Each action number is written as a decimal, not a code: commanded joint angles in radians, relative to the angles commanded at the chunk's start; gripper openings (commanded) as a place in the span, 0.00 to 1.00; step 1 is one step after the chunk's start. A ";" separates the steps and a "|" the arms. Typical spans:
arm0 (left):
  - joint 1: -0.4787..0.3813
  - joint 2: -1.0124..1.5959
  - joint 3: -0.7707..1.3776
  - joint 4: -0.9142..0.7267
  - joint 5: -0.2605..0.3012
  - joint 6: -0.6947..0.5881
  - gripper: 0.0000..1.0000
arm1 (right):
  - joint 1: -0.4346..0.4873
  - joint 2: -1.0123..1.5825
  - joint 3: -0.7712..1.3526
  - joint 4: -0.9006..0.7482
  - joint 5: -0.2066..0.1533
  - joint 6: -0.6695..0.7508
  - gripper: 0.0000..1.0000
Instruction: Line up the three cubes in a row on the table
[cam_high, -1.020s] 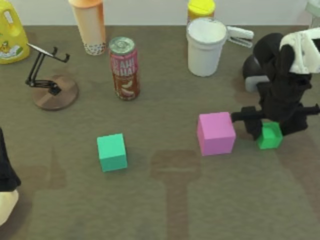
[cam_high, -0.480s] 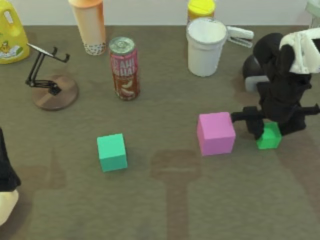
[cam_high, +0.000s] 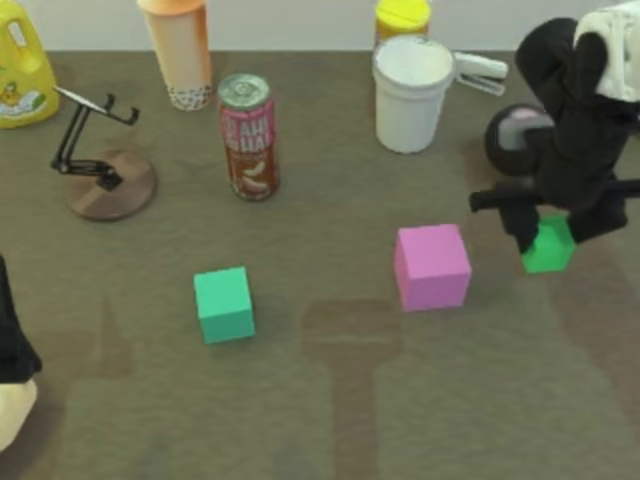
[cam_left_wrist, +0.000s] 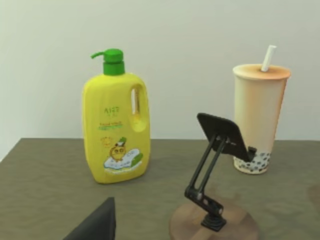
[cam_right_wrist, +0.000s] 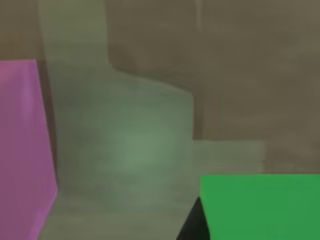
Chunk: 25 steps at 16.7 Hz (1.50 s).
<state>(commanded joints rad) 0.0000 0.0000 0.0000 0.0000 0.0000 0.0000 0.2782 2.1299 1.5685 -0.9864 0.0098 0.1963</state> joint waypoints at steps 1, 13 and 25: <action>0.000 0.000 0.000 0.000 0.000 0.000 1.00 | 0.001 -0.014 0.015 -0.025 0.000 0.000 0.00; 0.000 0.000 0.000 0.000 0.000 0.000 1.00 | 0.164 -0.058 0.011 -0.072 0.008 0.215 0.00; 0.000 0.000 0.000 0.000 0.000 0.000 1.00 | 0.326 -0.099 -0.024 -0.073 0.013 0.420 0.00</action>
<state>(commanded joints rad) 0.0000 0.0000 0.0000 0.0000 0.0000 0.0000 0.6041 2.0306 1.5448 -1.0599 0.0227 0.6161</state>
